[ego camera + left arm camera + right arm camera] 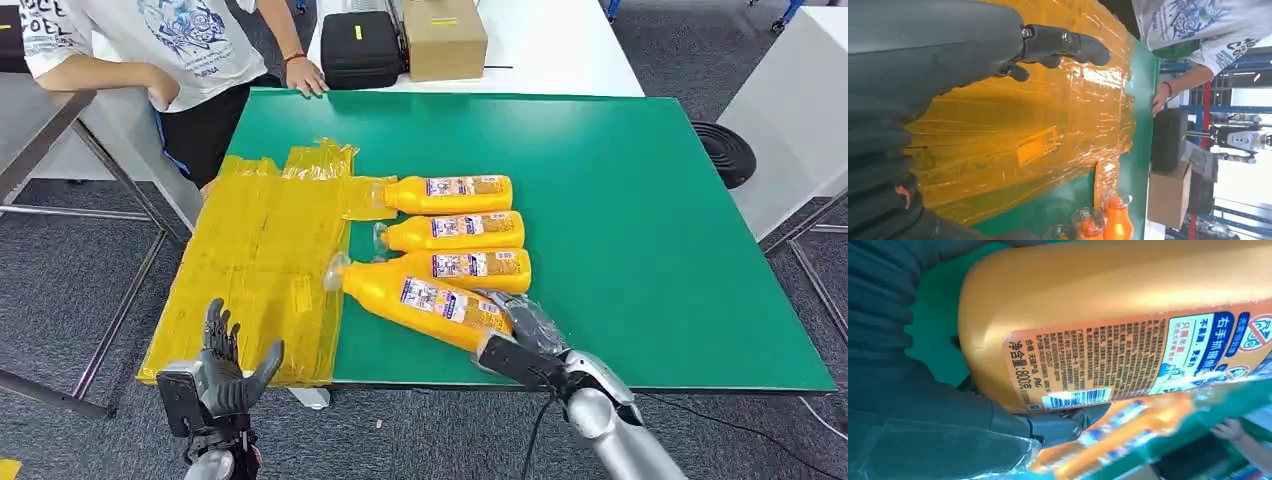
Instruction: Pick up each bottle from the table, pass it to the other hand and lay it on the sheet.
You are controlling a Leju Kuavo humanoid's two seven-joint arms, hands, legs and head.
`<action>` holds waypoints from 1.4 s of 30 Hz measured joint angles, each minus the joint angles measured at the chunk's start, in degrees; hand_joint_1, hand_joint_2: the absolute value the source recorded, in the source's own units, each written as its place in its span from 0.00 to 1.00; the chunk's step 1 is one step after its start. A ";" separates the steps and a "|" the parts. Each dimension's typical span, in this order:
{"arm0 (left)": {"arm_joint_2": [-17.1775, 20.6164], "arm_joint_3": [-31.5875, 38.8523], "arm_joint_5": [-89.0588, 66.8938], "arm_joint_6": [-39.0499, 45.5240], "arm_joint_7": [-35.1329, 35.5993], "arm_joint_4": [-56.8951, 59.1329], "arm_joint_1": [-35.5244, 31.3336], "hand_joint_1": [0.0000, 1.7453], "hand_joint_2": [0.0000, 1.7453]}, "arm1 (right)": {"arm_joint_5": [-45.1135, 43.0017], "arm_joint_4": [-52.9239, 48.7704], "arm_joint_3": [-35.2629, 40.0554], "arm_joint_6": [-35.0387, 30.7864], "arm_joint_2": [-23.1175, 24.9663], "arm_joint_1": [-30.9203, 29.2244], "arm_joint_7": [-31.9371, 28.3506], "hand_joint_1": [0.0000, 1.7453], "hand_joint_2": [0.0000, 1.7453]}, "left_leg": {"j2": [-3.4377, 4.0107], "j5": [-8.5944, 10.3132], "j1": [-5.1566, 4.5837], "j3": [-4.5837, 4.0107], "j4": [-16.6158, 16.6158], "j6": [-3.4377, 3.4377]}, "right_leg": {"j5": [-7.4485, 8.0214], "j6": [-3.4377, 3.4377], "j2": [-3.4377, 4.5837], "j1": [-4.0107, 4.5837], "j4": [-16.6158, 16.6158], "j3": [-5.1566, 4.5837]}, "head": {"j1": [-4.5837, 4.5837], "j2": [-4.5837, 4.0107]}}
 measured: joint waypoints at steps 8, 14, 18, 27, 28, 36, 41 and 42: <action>0.00 0.04 0.96 -0.91 0.48 0.00 -0.55 0.00 1.00 | -0.87 -1.12 -1.36 -0.11 3.00 -0.05 -1.72 1.00 1.00 | 0.00 0.00 -0.01 0.00 0.00 0.00 | 0.00 0.00 0.00 -0.01 0.00 0.00 | 0.02 0.00; 0.00 0.09 2.21 -2.45 1.14 0.00 -0.65 0.00 1.00 | -1.01 -1.45 -1.77 -0.20 3.66 -0.08 -1.92 1.00 1.00 | 0.00 0.00 -0.01 0.00 0.00 0.00 | 0.00 0.00 0.00 -0.02 0.00 0.00 | 0.02 0.00; 1.68 -1.53 17.64 -33.08 7.32 0.68 -1.86 0.00 1.00 | -1.42 -0.72 -3.87 0.09 9.01 0.90 -8.05 1.00 1.00 | 0.02 -0.01 0.01 0.00 0.00 -0.01 | -0.01 -0.01 0.01 0.01 0.00 -0.04 | 0.02 0.00; 2.78 -5.16 17.68 -40.39 10.29 1.71 -6.88 0.00 1.00 | -1.44 3.28 -2.82 3.48 14.08 -0.28 -12.18 1.00 1.00 | 0.00 0.02 0.01 -0.02 0.00 -0.01 | 0.00 -0.01 0.00 0.00 0.01 -0.03 | 0.02 0.00; 2.84 -5.49 17.46 -40.11 10.34 1.90 -7.54 0.00 1.00 | -1.44 3.61 -2.51 3.76 14.41 -0.42 -12.35 1.00 1.00 | 0.00 0.02 0.01 -0.02 0.00 0.00 | 0.00 -0.01 0.00 0.00 0.01 -0.03 | 0.07 0.00; 3.50 -6.53 16.72 -40.15 9.33 2.86 -9.01 0.00 1.00 | -2.32 7.48 -0.46 5.14 15.77 -1.16 -14.19 1.00 1.00 | 0.01 0.00 0.01 -0.03 0.00 -0.02 | -0.01 -0.02 0.01 0.01 0.02 -0.04 | 0.04 0.00; 3.78 -6.69 17.11 -41.14 8.96 2.86 -8.80 0.00 1.00 | -2.71 10.38 0.46 5.18 15.90 -1.92 -14.51 1.00 1.00 | 0.01 0.00 0.02 -0.03 0.00 -0.02 | -0.02 -0.02 0.01 0.01 0.02 -0.04 | 0.02 0.00; 3.85 -6.69 17.27 -41.48 8.83 2.86 -8.70 0.00 1.00 | -2.71 10.86 0.48 5.16 15.94 -2.02 -14.60 1.00 1.00 | 0.01 0.00 0.02 -0.03 0.00 -0.02 | -0.01 -0.02 0.01 0.01 0.02 -0.04 | 0.04 0.00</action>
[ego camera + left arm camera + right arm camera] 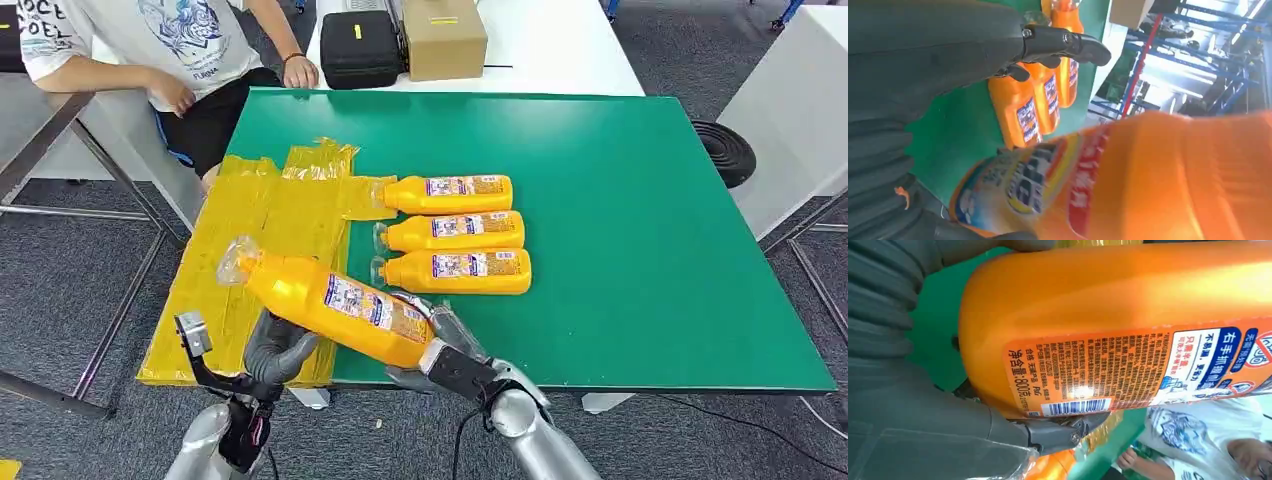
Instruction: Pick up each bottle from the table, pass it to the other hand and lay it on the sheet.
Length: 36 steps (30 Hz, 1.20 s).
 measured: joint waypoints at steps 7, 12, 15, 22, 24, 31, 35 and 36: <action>0.24 0.02 1.27 -1.29 -0.24 -0.02 0.54 0.00 1.00 | -0.92 2.10 -0.02 -0.46 0.00 -0.40 -0.29 1.00 1.00 | -0.01 0.00 0.00 0.00 0.00 0.00 | 0.00 0.00 0.00 0.00 0.00 0.01 | -0.02 0.00; 0.48 0.07 1.99 -2.38 -0.20 -0.07 0.66 0.00 1.00 | -1.94 2.71 -0.13 -0.57 -0.11 -0.39 -0.31 1.00 1.00 | 0.00 0.00 0.00 0.00 0.00 0.00 | 0.00 0.00 0.00 0.00 0.00 0.00 | -0.02 0.00; 0.53 0.07 2.14 -2.91 0.06 -0.07 0.69 0.00 1.00 | -2.25 2.91 -0.15 -0.28 -0.09 -0.46 -0.31 1.00 1.00 | 0.00 0.00 0.00 0.00 0.00 0.00 | 0.00 0.00 0.00 0.00 0.00 0.00 | 0.00 0.00; 0.53 0.02 1.21 -2.93 0.55 -0.07 0.64 0.00 1.00 | -2.27 3.81 0.22 0.68 1.03 -2.09 -0.31 1.00 1.00 | 0.00 0.01 0.00 0.00 0.00 0.00 | 0.00 0.00 0.00 0.00 0.00 0.00 | 0.00 0.00; 0.53 -0.13 0.66 -2.93 0.55 -0.04 0.54 0.00 1.00 | -2.08 4.59 1.01 1.20 1.51 -3.10 -0.31 1.00 1.00 | 0.01 0.01 0.00 0.01 0.00 0.00 | 0.01 0.00 0.00 0.00 0.00 0.00 | -0.02 0.00; 0.46 -0.53 -0.66 -2.91 0.22 0.15 0.15 0.00 1.00 | -0.81 8.49 4.26 1.84 3.41 -5.54 0.48 1.00 1.00 | 0.03 0.01 0.01 0.01 0.00 0.00 | 0.01 0.00 0.01 0.00 0.01 -0.02 | -0.02 0.00; 0.46 -0.55 -0.72 -2.89 -0.15 0.72 -0.01 0.00 1.00 | -0.37 11.15 5.73 1.62 4.02 -6.63 0.94 1.00 1.00 | 0.02 0.01 0.00 0.01 0.00 0.00 | 0.00 0.00 0.01 0.00 0.01 -0.02 | -0.02 0.00; 0.46 -0.55 -0.72 -2.89 -0.24 0.88 -0.01 0.00 1.00 | -0.09 11.81 5.90 1.38 4.05 -6.90 1.05 1.00 1.00 | 0.02 0.01 0.00 0.01 0.00 0.00 | 0.00 0.00 0.01 0.00 0.01 -0.02 | 0.00 0.00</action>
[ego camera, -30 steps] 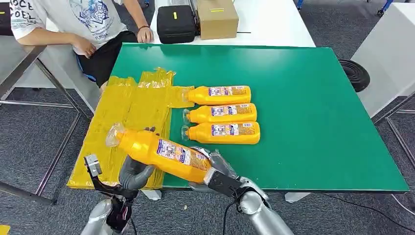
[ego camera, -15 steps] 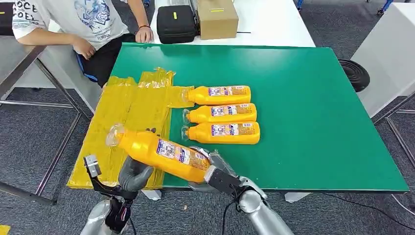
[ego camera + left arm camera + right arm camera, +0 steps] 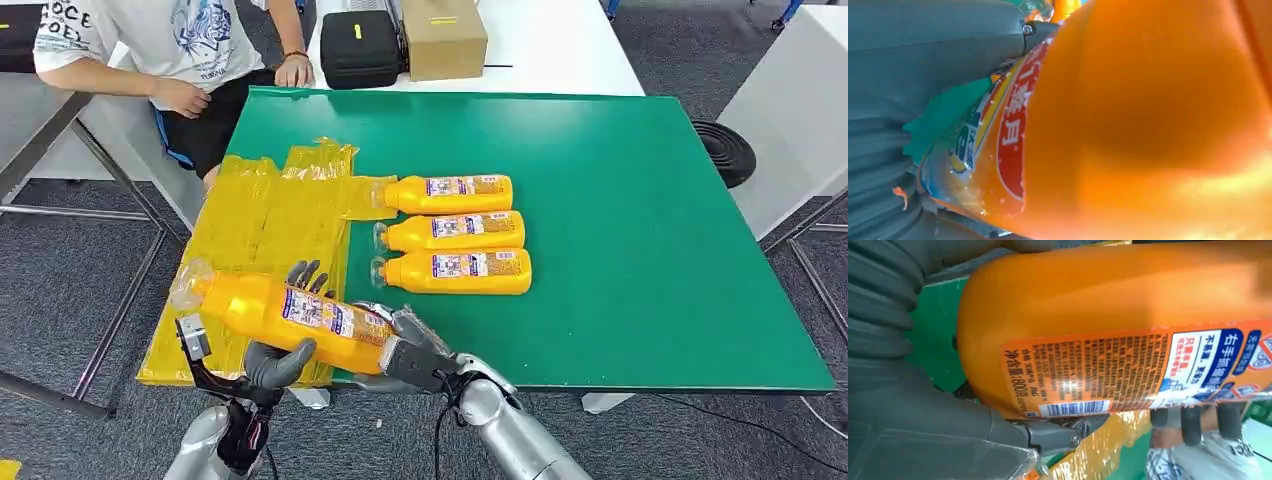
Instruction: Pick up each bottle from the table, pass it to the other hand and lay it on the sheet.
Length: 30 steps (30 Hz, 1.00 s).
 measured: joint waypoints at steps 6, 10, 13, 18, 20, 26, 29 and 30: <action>0.00 -0.02 -0.04 0.04 -0.02 0.74 -0.14 0.00 1.00 | 1.09 3.34 1.22 -0.68 0.04 -1.23 1.53 1.00 1.00 | 0.00 0.00 0.00 0.01 0.00 0.00 | 0.00 0.00 0.00 0.00 0.00 0.00 | 0.00 0.00; 0.02 0.00 0.13 0.04 0.04 1.03 -0.29 0.00 1.00 | 1.42 4.76 1.44 -1.03 -0.02 -1.51 1.70 1.00 1.00 | 0.00 0.00 0.00 0.01 0.00 0.00 | 0.00 0.00 0.00 0.00 0.00 0.00 | 0.00 0.00; 0.02 -0.02 0.17 -0.13 -0.02 1.03 -0.32 1.00 1.00 | 1.55 5.72 1.64 -1.31 -0.26 -1.47 1.84 1.00 1.00 | 0.00 0.00 0.00 0.00 0.00 0.00 | 0.00 0.00 0.00 0.00 0.00 -0.01 | 0.00 0.00; 0.02 -0.09 -0.92 -0.74 -0.74 1.05 -0.34 1.00 1.00 | 1.88 6.66 1.66 -1.90 -0.44 -1.43 1.90 1.00 1.00 | 0.00 0.00 0.00 0.00 0.00 0.00 | 0.00 0.00 0.00 0.00 0.00 -0.01 | 0.00 0.00; 0.02 -0.09 -1.90 -1.05 -1.36 1.11 -0.39 1.00 1.00 | 1.92 6.88 1.66 -2.14 -0.44 -1.42 1.90 1.00 1.00 | 0.00 0.00 0.00 0.00 0.00 0.00 | 0.00 0.00 0.00 0.00 0.00 -0.01 | 0.00 0.00; 0.02 -0.09 -3.82 -1.31 -2.66 1.14 -0.53 1.00 1.00 | 1.73 6.90 1.66 -2.16 -0.31 -1.28 1.90 1.00 1.00 | 0.01 0.00 0.00 0.00 0.00 0.00 | 0.00 0.00 0.00 0.00 0.00 -0.01 | 0.00 0.00; 0.02 -0.11 -4.57 -1.44 -3.23 1.14 -0.58 1.00 1.00 | 1.40 6.90 1.66 -2.10 -0.22 -1.22 1.90 0.00 1.00 | 0.01 0.00 0.00 0.00 0.00 0.00 | 0.00 0.00 0.00 0.00 0.00 -0.01 | -0.02 0.00; 0.02 -0.11 -4.77 -1.44 -3.39 1.14 -0.59 1.00 1.00 | 1.38 6.90 1.66 -1.97 -0.17 -1.21 1.90 0.00 1.00 | 0.00 0.00 0.00 0.00 0.00 0.00 | 0.00 0.00 0.00 0.00 0.00 -0.01 | -0.02 0.00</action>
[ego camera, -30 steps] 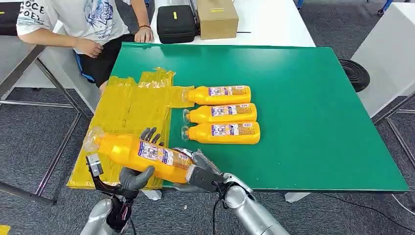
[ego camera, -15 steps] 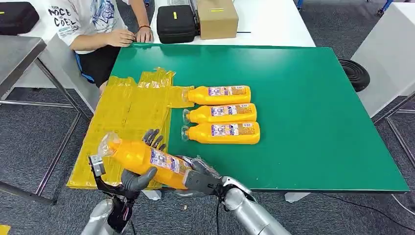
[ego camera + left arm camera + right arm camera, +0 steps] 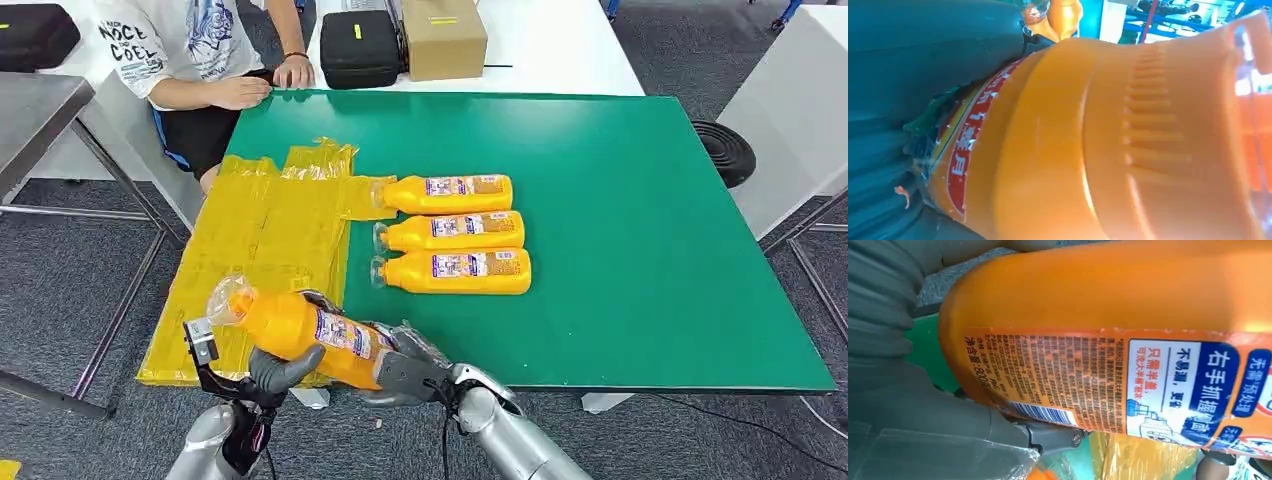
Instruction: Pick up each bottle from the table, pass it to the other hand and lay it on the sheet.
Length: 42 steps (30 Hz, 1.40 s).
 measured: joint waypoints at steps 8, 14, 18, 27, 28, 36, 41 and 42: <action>0.02 -0.02 -0.35 0.83 0.13 -0.98 0.11 1.00 1.00 | -1.03 -2.25 0.00 0.13 0.00 0.43 -0.19 0.00 0.00 | 0.00 0.00 0.00 -0.01 0.00 0.00 | 0.00 0.00 0.00 0.00 0.00 0.01 | 0.00 0.00; 0.07 0.11 -0.20 2.38 0.31 -1.79 0.14 1.00 1.00 | -1.75 -4.17 -0.28 -1.20 -0.04 1.07 -0.37 0.00 0.00 | -0.01 0.00 0.00 0.00 0.00 0.00 | 0.00 0.00 -0.01 0.00 0.00 0.01 | 0.02 0.00; 0.07 0.31 -0.22 3.70 0.70 -1.79 0.00 1.00 1.00 | -2.54 -5.14 -0.66 -1.75 -0.04 1.47 -0.44 0.00 0.00 | -0.01 0.00 0.00 -0.01 0.00 0.00 | 0.00 0.00 0.00 0.00 0.00 0.01 | 0.00 0.00; 0.50 3.56 -12.35 22.27 0.07 -1.75 -2.32 1.00 1.00 | -2.43 -11.71 -1.51 -2.91 -0.55 4.03 -1.20 0.00 0.00 | 0.08 -0.01 0.00 0.01 0.00 -0.01 | 0.03 -0.01 0.11 0.00 0.01 -0.06 | 0.02 0.00; 0.52 3.80 -12.68 22.47 0.04 -1.77 -2.43 1.00 1.00 | -2.38 -12.24 -1.60 -2.91 -0.63 4.19 -1.20 0.00 0.00 | 0.05 0.00 0.01 0.01 0.00 -0.01 | 0.02 -0.01 0.09 0.00 0.01 -0.05 | 0.00 0.00; 2.20 5.79 -30.15 38.39 0.24 -2.16 -5.34 1.00 1.00 | -3.28 -16.82 -1.95 -2.30 -0.83 5.15 -1.42 0.00 0.00 | 0.04 0.03 0.01 -0.01 0.00 -0.03 | 0.02 -0.01 0.07 0.01 0.01 -0.04 | 0.04 0.00; 6.84 6.40 -42.32 39.56 3.35 -1.59 -10.02 1.00 1.00 | -5.01 -21.47 -2.60 -0.87 -1.53 5.81 -0.90 0.00 0.00 | 0.04 0.09 0.10 0.00 0.00 -0.10 | 0.04 -0.03 0.07 0.08 0.03 -0.04 | 0.02 0.00; 7.74 6.40 -43.83 39.25 3.61 -1.44 -10.76 1.00 1.00 | -5.16 -22.08 -2.75 -0.74 -1.66 5.88 -0.83 0.00 0.00 | 0.05 0.09 0.10 0.00 0.00 -0.11 | 0.04 -0.03 0.07 0.07 0.04 -0.04 | 0.02 0.00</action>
